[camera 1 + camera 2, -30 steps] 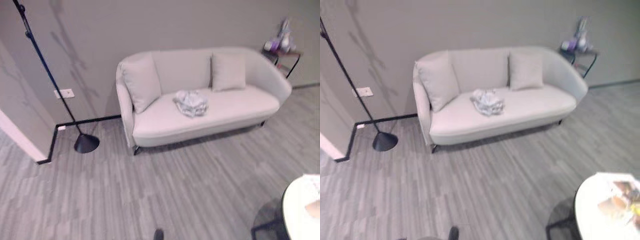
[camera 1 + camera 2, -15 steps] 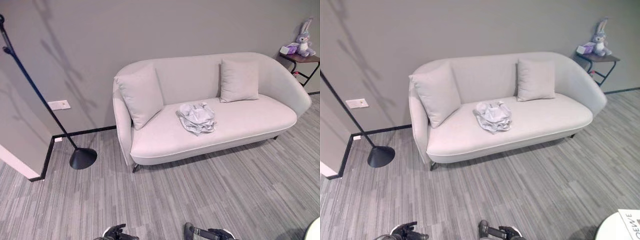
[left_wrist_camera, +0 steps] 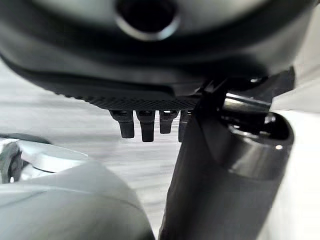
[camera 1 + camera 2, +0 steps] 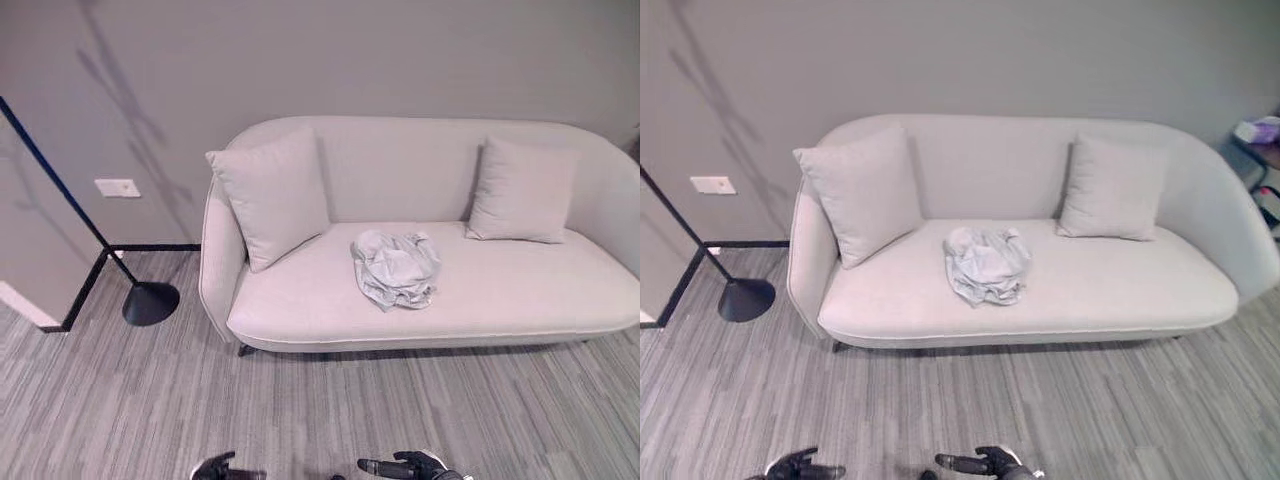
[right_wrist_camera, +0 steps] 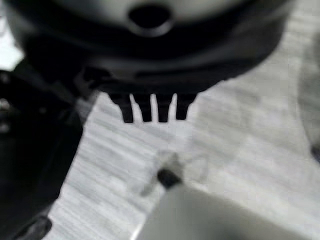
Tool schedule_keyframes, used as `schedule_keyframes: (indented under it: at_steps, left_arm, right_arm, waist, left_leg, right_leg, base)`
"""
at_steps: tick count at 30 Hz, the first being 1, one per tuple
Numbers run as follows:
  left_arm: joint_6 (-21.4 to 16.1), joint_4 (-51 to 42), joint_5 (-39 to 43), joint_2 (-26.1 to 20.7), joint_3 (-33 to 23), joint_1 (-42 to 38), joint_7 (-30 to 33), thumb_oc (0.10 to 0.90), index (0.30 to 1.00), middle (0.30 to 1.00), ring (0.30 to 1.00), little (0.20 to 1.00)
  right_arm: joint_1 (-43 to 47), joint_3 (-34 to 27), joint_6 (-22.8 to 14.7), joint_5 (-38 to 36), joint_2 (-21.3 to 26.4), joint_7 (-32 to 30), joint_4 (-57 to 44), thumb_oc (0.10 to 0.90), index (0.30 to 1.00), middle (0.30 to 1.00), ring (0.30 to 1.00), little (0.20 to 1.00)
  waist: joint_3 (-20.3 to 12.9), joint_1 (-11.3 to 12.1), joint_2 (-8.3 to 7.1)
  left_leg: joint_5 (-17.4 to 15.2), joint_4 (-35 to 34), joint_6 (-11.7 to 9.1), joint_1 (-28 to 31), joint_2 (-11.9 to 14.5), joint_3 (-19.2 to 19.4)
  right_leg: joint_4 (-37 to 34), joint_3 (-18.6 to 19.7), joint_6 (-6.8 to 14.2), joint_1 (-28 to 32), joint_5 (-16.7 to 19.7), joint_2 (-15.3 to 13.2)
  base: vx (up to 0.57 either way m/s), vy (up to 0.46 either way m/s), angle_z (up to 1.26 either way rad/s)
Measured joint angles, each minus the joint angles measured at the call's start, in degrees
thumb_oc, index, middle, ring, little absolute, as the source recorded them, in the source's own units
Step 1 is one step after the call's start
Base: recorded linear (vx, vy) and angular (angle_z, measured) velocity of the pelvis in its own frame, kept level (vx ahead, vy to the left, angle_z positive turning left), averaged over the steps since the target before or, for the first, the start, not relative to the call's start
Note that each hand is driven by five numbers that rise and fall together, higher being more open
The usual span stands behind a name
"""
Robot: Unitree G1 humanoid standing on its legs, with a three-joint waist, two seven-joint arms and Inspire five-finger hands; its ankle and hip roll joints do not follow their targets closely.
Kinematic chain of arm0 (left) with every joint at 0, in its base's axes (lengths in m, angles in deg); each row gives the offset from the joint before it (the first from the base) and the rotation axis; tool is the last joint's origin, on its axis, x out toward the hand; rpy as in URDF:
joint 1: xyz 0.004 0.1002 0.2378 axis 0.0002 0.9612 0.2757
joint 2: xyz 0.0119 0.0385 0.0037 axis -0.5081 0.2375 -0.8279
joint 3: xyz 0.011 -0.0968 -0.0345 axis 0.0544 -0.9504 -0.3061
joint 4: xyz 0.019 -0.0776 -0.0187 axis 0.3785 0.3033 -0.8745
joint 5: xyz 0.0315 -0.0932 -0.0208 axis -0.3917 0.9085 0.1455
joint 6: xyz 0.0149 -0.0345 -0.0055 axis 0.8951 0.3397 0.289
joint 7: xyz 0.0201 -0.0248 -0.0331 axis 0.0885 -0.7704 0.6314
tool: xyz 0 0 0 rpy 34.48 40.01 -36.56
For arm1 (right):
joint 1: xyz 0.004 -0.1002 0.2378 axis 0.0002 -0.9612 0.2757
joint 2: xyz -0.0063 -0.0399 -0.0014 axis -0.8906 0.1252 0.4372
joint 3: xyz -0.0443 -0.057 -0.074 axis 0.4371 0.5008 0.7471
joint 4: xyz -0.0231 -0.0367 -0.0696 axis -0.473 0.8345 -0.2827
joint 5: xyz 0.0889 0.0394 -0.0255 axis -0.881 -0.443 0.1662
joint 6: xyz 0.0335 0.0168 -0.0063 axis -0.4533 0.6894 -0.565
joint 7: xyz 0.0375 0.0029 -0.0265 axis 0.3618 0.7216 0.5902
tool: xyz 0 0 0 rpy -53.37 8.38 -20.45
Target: Hang the clothes on the sofa on the clothes rack.
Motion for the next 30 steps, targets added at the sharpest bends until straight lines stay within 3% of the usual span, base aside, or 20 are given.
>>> schedule_keyframes:
  at_steps: [1, 3, 4, 5, 6, 7, 8, 9, 10, 12, 13, 14, 15, 16, 17, 19, 20, 21, 25, 30]
  left_arm:
    - [0.02, -1.8, -0.39, -0.99, 1.65, -0.07, 0.52, 0.8, 0.9, 0.9, 0.9, 0.9]
    - [0.12, -2.56, -2.34, -1.45, 2.68, -0.3, 0.32, 0.8, 0.9, 0.9, 0.9, 0.9]
    - [0.13, -2.78, -2.44, -0.33, 2.96, -0.04, 0.83, 0.8, 0.9, 0.9, 0.9, 0.9]
    - [0.18, -2.82, -2.63, 1.48, 2.46, 0.21, 0.98, 0.8, 0.9, 0.9, 0.9, 0.9]
    - [-0.06, -4.05, -2.61, 3.23, -0.43, 2.0, 0.76, 0.8, 0.9, 0.9, 0.9, 0.9]
    - [0.32, -3.72, -2.4, 4.26, -3.29, 2.93, 0.55, 0.8, 0.9, 0.9, 0.9, 0.9]
    - [1.37, -0.37, -2.73, 3.75, -4.51, 3.0, 0.64, 0.8, 0.9, 0.9, 0.9, 0.9]
    - [1.54, 1.98, -3.64, 3.63, -4.63, 2.98, 0.98, 0.8, 0.9, 0.9, 0.9, 0.9]
    - [1.79, 3.63, -4.49, 3.67, -4.09, 3.5, 1.21, 0.8, 0.9, 0.9, 0.9, 0.9]
    - [2.72, 2.63, -4.61, 1.94, -4.24, 5.33, 1.05, 0.8, 0.9, 0.9, 0.9, 0.9]
    - [3.67, 0.95, -4.76, 0.61, -5.26, 7.47, 1.39, 0.8, 0.9, 0.9, 0.9, 0.9]
    - [3.98, -0.22, -4.84, 1.54, -5.13, 7.52, 1.3, 0.8, 0.9, 0.9, 0.9, 0.9]
    - [4.0, -0.65, -4.83, 1.85, -4.98, 7.52, 1.26, 0.8, 0.9, 0.9, 0.9, 0.9]
    - [3.9, -2.35, -4.91, 2.21, -3.97, 8.0, 1.27, 0.8, 0.9, 0.9, 0.9, 0.9]
    - [3.53, -2.47, -4.97, 2.17, -3.2, 7.3, 1.29, 0.8, 0.9, 0.9, 0.9, 0.9]
    - [2.94, 0.02, -5.18, 2.11, -3.24, 4.88, 1.56, 0.8, 0.9, 0.9, 0.9, 0.9]
    - [2.54, 1.44, -6.67, 1.25, -3.47, 3.92, 1.81, 0.8, 0.9, 0.9, 0.9, 0.9]
    - [2.45, 2.24, -6.65, 1.85, -4.12, 4.38, 1.89, 0.8, 0.9, 0.9, 0.9, 0.9]
    - [1.34, 0.1, -6.51, 4.13, -5.2, 8.06, 1.85, 0.8, 0.9, 0.9, 0.9, 0.9]
    - [0.63, -1.29, -6.6, 3.61, -2.43, 7.12, 2.77, 0.8, 0.9, 0.9, 0.9, 0.9]
  right_arm:
    - [0.07, -0.02, 0.02, 0.82, 0.23, -1.01, -0.51, 0.8, 0.9, 0.9, 0.9, 0.9]
    - [-0.69, -0.63, 0.72, 2.23, 2.35, -2.57, -5.78, 0.8, 0.9, 0.9, 0.9, 0.9]
    - [-1.67, -1.48, 0.86, 3.18, 4.69, -3.46, -7.78, 0.8, 0.9, 0.9, 0.9, 0.9]
    - [-3.53, -3.08, 2.12, 4.51, 7.59, -3.55, -11.33, 0.8, 0.9, 0.9, 0.9, 0.9]
    - [-7.62, -4.2, 4.52, 7.22, 13.31, -3.4, -22.22, 0.8, 0.9, 0.9, 0.9, 0.9]
    - [-9.64, -6.88, 5.4, 10.23, 17.68, -3.94, -30.15, 0.8, 0.9, 0.9, 0.9, 0.9]
    - [-11.17, -13.28, 6.21, 15.47, 19.34, -6.92, -34.46, 0.8, 0.9, 0.9, 0.9, 0.9]
    - [-12.07, -16.1, 6.78, 17.32, 20.83, -8.23, -36.66, 0.8, 0.9, 0.9, 0.9, 0.9]
    - [-13.46, -18.53, 7.25, 18.3, 22.51, -9.0, -39.02, 0.8, 0.9, 0.9, 0.9, 0.9]
    - [-13.59, -22.04, 8.69, 20.61, 22.79, -10.71, -40.67, 0.8, 0.9, 0.9, 0.9, 0.9]
    - [-13.84, -25.56, 10.4, 23.72, 22.53, -14.02, -41.46, 0.8, 0.9, 0.9, 0.9, 0.9]
    - [-13.83, -26.53, 11.27, 24.13, 22.46, -14.59, -40.49, 0.8, 0.9, 0.9, 0.9, 0.9]
    - [-13.79, -26.46, 11.28, 24.19, 22.24, -14.56, -40.05, 0.8, 0.9, 0.9, 0.9, 0.9]
    - [-13.86, -26.42, 11.23, 24.07, 21.45, -14.75, -39.63, 0.8, 0.9, 0.9, 0.9, 0.9]
    - [-13.78, -25.73, 11.17, 23.93, 20.39, -15.08, -38.86, 0.8, 0.9, 0.9, 0.9, 0.9]
    - [-13.09, -22.37, 10.71, 23.65, 19.24, -15.5, -36.91, 0.8, 0.9, 0.9, 0.9, 0.9]
    - [-13.3, -19.58, 10.14, 23.4, 17.34, -15.4, -36.18, 0.8, 0.9, 0.9, 0.9, 0.9]
    - [-13.13, -18.49, 9.8, 23.03, 16.63, -15.18, -34.61, 0.8, 0.9, 0.9, 0.9, 0.9]
    - [-9.46, -16.21, 7.39, 21.51, 16.57, -14.52, -32.53, 0.8, 0.9, 0.9, 0.9, 0.9]
    - [0.83, -15.35, 5.35, 20.64, 17.47, -15.93, -26.58, 0.8, 0.9, 0.9, 0.9, 0.9]
  waist:
    - [0.66, -0.72, -0.22]
    - [1.05, -2.81, -0.65]
    - [1.25, -4.04, 0.96]
    - [1.34, -4.54, 4.21]
    - [0.7, -4.43, 6.3]
    - [1.25, -5.75, 8.01]
    - [0.81, -7.51, 7.42]
    - [0.66, -7.18, 8.17]
    - [-0.24, -6.86, 9.83]
    - [-0.6, -7.05, 9.65]
    - [-0.7, -8.88, 6.01]
    - [-0.38, -8.16, 6.37]
    - [-0.37, -7.9, 7.07]
    - [-0.26, -6.97, 8.52]
    - [-1.02, -7.26, 10.12]
    - [-0.83, -6.96, 9.78]
    - [-0.34, -6.96, 6.37]
    - [-0.51, -6.82, 5.67]
    - [-2.42, -3.81, 7.08]
    - [-2.64, -1.76, 6.86]
  left_leg:
    - [-0.4, -3.43, -0.55, -1.38, -0.16, 2.41]
    - [-0.55, -18.71, -0.54, -2.56, -4.62, 8.14]
    - [-0.1, -28.27, -0.58, -1.21, -7.48, 8.14]
    - [0.35, -34.81, -0.75, -0.93, -7.07, 10.36]
    - [1.82, -41.75, -2.6, -0.43, -8.01, 15.9]
    - [1.45, -44.76, -1.54, 0.13, -9.45, 20.39]
    - [0.08, -43.17, 5.18, 2.48, -13.71, 20.05]
    - [-0.69, -44.43, 9.91, 4.68, -14.0, 18.15]
    - [-1.07, -45.47, 11.22, 5.88, -12.35, 15.88]
    - [5.15, -47.45, 13.53, 8.35, -11.69, 11.37]
    - [5.19, -50.44, 13.35, 12.29, -13.93, 7.52]
    - [4.85, -51.99, 12.17, 15.19, -13.41, 5.6]
    - [4.97, -52.33, 11.15, 15.87, -12.71, 5.12]
    - [4.43, -52.93, 7.34, 16.37, -10.96, 2.66]
    - [4.11, -52.92, 5.95, 15.86, -9.25, 0.72]
    - [3.5, -53.25, 4.42, 16.13, -8.33, -1.97]
    - [3.5, -55.21, 1.02, 19.0, -9.07, -4.35]
    - [3.11, -55.97, -0.74, 20.69, -7.82, -4.65]
    - [1.92, -54.78, -3.87, 21.22, -2.31, -1.66]
    - [2.53, -54.98, -6.18, 18.8, -0.61, -2.81]
  right_leg:
    - [-0.28, -0.86, 1.04, 0.44, -0.19, -0.19]
    - [-2.3, -2.62, 4.89, 2.99, -2.05, -1.26]
    - [-0.18, -3.98, 11.82, 2.86, -5.54, -1.65]
    - [4.38, -8.22, 18.58, 1.97, -10.2, -1.5]
    - [5.17, -10.13, 13.84, 0.43, -10.38, -1.43]
    - [4.03, -11.83, 8.46, 2.2, -10.14, -0.15]
    - [6.22, -12.79, 10.24, 4.14, -11.29, -0.22]
    - [12.67, -12.1, 11.31, 3.57, -11.98, 0.42]
    - [20.6, -12.46, 12.41, 1.16, -12.64, 1.61]
    - [41.52, -12.94, 14.67, -6.91, -11.37, -1.54]
    - [55.15, -8.68, 16.86, -16.25, -11.84, -9.55]
    - [49.62, -2.7, 17.04, -20.28, -11.86, -15.09]
    - [46.98, -2.64, 17.22, -20.19, -11.17, -15.66]
    - [37.14, -1.09, 16.94, -19.26, -10.1, -14.03]
    - [17.88, 5.52, 16.59, -15.23, -8.54, -10.02]
    - [-1.41, 12.16, 17.2, -10.63, -3.66, -8.57]
    - [-4.37, 11.87, 16.85, -7.56, 2.16, -10.24]
    - [-4.1, 9.35, 16.0, -5.86, 5.88, -9.84]
    - [-4.51, 5.01, 12.63, -3.37, 6.79, -4.48]
    - [-4.49, 0.53, 10.99, -3.5, 5.92, -3.42]
  base:
    - [0.12, 0.018, -0.02]
    - [0.17, 0.051, 0.15]
    - [0.28, 0.107, 0.42]
    - [0.24, 0.129, 0.33]
    - [0.23, 0.149, 0.3]
    - [0.19, 0.125, 0.47]
    - [0.21, 0.106, 0.49]
    - [0.15, 0.085, 0.45]
    - [0.13, 0.087, 0.24]
    - [0.13, 0.056, 0.47]
    - [0.2, -0.098, 1.03]
    - [0.24, -0.239, 1.12]
    - [0.25, -0.306, 0.6]
    - [0.19, -0.271, 0.53]
    - [0.14, -0.174, 0.7]
    - [0.2, -0.204, 0.95]
    - [0.27, -0.272, 1.09]
    - [0.27, -0.275, 1.03]
    - [0.12, -0.148, 0.43]
    - [0.05, -0.124, 0.53]
